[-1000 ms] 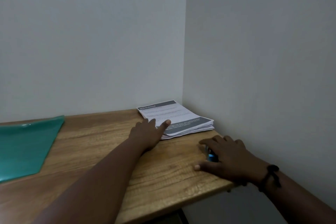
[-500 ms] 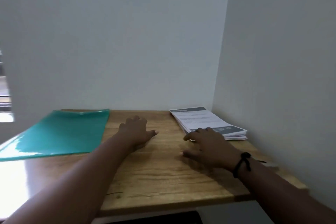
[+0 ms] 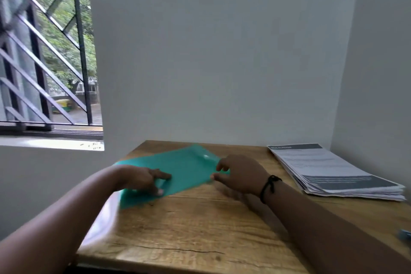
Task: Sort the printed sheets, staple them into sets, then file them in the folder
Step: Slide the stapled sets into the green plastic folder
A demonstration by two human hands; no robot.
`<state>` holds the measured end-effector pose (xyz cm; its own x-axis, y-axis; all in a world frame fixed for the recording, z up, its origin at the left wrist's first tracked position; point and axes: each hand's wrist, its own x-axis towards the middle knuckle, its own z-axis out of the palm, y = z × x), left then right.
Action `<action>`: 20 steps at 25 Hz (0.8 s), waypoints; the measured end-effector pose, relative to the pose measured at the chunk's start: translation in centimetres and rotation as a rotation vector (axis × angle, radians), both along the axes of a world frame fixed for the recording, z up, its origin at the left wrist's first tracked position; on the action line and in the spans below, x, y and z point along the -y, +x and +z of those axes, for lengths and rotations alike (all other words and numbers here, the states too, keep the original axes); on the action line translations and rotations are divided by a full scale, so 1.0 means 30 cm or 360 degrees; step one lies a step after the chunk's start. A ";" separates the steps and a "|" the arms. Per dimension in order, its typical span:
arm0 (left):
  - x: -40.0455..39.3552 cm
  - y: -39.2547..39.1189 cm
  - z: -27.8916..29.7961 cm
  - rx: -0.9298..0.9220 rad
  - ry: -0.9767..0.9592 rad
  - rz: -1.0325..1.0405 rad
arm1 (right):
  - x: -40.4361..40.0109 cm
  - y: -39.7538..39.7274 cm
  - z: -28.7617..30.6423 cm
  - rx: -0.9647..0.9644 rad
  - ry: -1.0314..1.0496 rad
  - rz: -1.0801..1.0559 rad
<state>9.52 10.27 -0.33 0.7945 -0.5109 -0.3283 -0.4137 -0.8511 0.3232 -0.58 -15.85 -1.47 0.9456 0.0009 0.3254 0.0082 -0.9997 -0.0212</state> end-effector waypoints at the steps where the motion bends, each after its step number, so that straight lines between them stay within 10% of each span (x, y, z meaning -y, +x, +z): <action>1: -0.020 -0.002 0.027 -0.0106 -0.0023 -0.0069 | 0.025 0.006 -0.012 0.0056 0.0045 -0.0004; 8: 0.103 0.022 -0.017 0.1233 0.0296 0.0102 | 0.151 -0.037 0.002 0.0174 0.0687 0.0086; 14: 0.388 -0.023 -0.073 0.0472 0.0167 0.0042 | 0.131 -0.015 -0.047 -0.0399 0.0538 -0.0038; 20: 0.442 0.028 -0.086 0.0549 0.0098 -0.0017 | 0.053 -0.065 -0.003 -0.0012 0.0303 -0.0060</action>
<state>10.36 -3.00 -2.91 0.8588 -0.5072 -0.0718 -0.4984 -0.8598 0.1112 -2.52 -17.45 -1.57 0.9461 -0.0959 0.3094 -0.0303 -0.9772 -0.2102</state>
